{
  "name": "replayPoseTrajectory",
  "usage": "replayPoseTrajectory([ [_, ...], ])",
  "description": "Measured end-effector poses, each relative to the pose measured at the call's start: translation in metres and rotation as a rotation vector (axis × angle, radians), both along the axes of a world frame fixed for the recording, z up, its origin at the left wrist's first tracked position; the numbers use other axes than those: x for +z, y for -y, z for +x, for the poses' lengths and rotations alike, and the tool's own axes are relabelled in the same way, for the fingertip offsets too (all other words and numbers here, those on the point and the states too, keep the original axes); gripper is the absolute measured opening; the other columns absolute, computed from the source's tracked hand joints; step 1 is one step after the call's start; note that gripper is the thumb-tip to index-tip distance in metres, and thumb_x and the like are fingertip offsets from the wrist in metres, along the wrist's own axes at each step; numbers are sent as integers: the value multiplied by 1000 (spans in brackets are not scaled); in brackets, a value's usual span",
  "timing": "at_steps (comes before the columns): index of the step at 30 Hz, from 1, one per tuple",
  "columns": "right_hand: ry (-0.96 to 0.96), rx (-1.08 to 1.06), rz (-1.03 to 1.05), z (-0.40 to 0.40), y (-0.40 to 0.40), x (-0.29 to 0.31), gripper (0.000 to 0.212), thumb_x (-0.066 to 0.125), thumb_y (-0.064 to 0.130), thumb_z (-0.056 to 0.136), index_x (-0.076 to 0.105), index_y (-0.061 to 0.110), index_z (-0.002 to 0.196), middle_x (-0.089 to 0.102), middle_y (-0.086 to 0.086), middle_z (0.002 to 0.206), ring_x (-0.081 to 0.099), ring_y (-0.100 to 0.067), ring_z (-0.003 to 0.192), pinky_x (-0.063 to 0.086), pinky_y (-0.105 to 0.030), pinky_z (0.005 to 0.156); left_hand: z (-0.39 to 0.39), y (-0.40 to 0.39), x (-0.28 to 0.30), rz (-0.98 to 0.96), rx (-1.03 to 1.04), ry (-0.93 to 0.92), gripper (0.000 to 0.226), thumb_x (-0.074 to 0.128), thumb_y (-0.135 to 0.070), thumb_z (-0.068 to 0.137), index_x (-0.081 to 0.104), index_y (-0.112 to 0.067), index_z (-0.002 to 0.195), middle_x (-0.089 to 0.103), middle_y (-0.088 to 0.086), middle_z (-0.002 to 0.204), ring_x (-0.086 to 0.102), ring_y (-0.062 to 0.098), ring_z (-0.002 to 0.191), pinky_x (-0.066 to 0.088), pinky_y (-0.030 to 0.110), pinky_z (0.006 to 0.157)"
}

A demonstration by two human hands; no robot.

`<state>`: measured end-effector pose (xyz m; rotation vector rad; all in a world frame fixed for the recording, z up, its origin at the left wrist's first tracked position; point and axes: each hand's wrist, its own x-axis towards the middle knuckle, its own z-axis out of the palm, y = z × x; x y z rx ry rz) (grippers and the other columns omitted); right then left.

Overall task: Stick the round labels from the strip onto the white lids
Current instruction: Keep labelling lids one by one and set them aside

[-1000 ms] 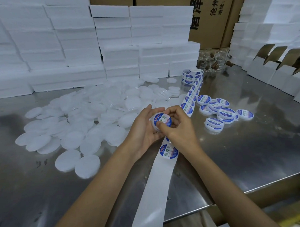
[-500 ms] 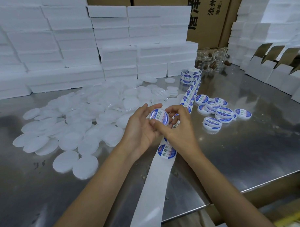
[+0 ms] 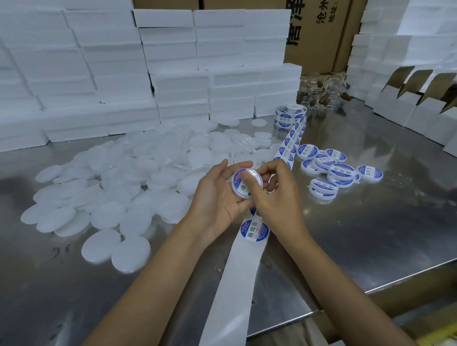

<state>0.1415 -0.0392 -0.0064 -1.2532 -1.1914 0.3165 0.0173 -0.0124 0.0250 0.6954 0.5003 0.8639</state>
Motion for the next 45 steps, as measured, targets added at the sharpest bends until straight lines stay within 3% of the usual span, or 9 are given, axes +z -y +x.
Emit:
replayPoseTrajectory([
  [4, 46, -69, -38, -2, 0, 0, 46, 83, 46, 73, 47, 19, 84, 54, 7, 80, 49, -9, 72, 39, -14, 63, 2, 1, 1, 15, -35, -14, 47, 34, -36, 107, 61, 0, 122, 67, 28, 123, 66, 40, 115, 57, 44, 92],
  [13, 0, -131, 7, 7, -1, 0, 28, 65, 20, 95, 49, 7, 76, 51, 5, 62, 46, -6, 56, 37, -19, 55, 5, 6, -1, -5, -68, -37, 41, 41, -29, 106, 62, 1, 123, 66, 24, 128, 65, 34, 119, 57, 44, 95],
  [16, -44, -17, -7, 3, 0, 1, 26, 73, 34, 83, 56, 15, 86, 61, 5, 80, 52, -4, 69, 43, -18, 63, 4, 1, 1, -5, -15, 12, 40, 39, -26, 106, 57, 0, 130, 64, 26, 131, 62, 38, 124, 55, 45, 98],
  [20, 43, 40, -68, -4, 1, 0, 50, 79, 51, 66, 53, 25, 99, 56, 14, 99, 52, -10, 97, 42, -13, 76, 2, -2, 2, 14, 44, -4, 40, 40, -26, 106, 56, 1, 131, 61, 31, 131, 59, 44, 126, 55, 48, 96],
  [26, 10, 76, 7, 2, 1, 0, 15, 71, 16, 89, 60, 18, 99, 60, 11, 88, 48, -3, 75, 40, -14, 70, -3, -1, 7, 64, 33, 19, 46, 61, -17, 86, 57, 2, 128, 63, 31, 129, 63, 42, 121, 51, 51, 102],
  [32, 17, 54, 9, 6, -1, -1, 9, 55, 7, 98, 63, 11, 97, 67, 1, 90, 60, -19, 86, 51, -37, 78, -3, -7, -3, 137, 22, -7, 39, 39, 9, 96, 55, 4, 131, 65, 29, 126, 67, 39, 115, 58, 47, 94],
  [35, -20, 74, -1, 3, 1, -2, 10, 55, 25, 97, 59, 18, 103, 65, 5, 98, 61, -19, 91, 50, -38, 80, -2, -6, -4, 235, 36, -82, 35, 42, 4, 101, 58, -4, 131, 69, 20, 124, 70, 31, 113, 60, 39, 89],
  [40, 96, -42, -186, -1, 1, -5, 54, 61, 75, 74, 46, 25, 88, 51, 9, 80, 51, -13, 75, 49, -36, 71, -2, -4, -3, 376, 104, -221, 27, 42, -14, 107, 57, -16, 130, 71, -5, 127, 70, 16, 107, 56, 26, 79],
  [45, 86, 29, -156, -2, 2, -4, 51, 61, 55, 90, 51, 9, 71, 44, 8, 55, 42, -11, 54, 39, -33, 56, 1, -2, -5, 381, 85, -247, 23, 42, -19, 108, 56, -22, 127, 71, -4, 128, 69, 21, 109, 54, 27, 80],
])
